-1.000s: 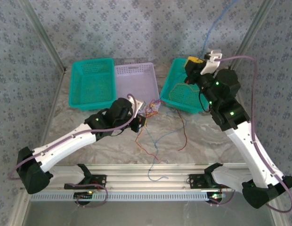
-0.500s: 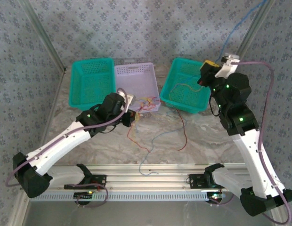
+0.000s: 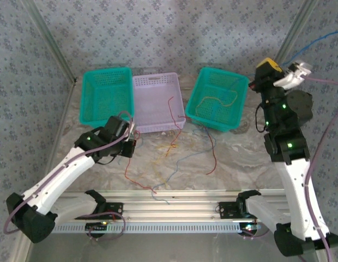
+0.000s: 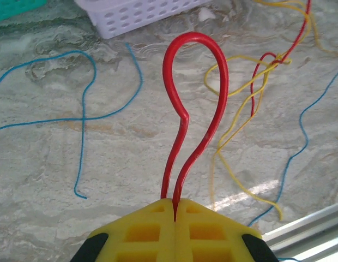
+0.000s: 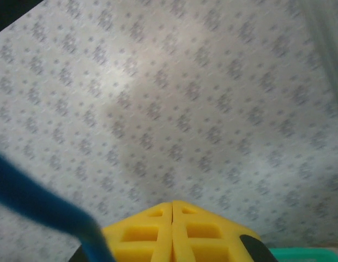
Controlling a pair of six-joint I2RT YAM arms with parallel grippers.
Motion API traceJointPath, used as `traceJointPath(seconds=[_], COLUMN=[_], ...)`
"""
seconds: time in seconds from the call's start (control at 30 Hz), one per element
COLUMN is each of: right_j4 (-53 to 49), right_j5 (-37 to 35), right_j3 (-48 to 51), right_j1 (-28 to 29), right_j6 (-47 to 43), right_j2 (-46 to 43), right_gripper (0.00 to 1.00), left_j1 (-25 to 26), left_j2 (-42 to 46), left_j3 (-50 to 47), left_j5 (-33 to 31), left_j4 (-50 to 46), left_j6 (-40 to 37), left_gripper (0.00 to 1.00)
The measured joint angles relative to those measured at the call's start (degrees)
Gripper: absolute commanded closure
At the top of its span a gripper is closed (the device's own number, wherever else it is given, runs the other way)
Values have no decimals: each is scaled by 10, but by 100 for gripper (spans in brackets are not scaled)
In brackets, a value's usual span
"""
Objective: Untangle the cables
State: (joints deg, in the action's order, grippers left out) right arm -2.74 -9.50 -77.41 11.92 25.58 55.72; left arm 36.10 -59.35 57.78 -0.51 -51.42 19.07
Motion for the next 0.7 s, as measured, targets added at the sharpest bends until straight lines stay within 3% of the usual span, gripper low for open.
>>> traceJointPath(seconds=[0.17,0.33,0.7], right_j4=[12,12,21], right_j5=[57,69,75], right_j3=[-42,-90,-273], right_j1=[68,139,178], right_j6=[-10,-57,-128], right_j2=[105,210,455], right_gripper=[100,100,100], left_j1=[0,0,0], left_j2=[29,53,126], left_j3=[-4,-15,-33], left_j5=[21,28,28], left_j4=[11,23,51], left_j6=[-6,-6,-6], left_gripper=[100,100,100])
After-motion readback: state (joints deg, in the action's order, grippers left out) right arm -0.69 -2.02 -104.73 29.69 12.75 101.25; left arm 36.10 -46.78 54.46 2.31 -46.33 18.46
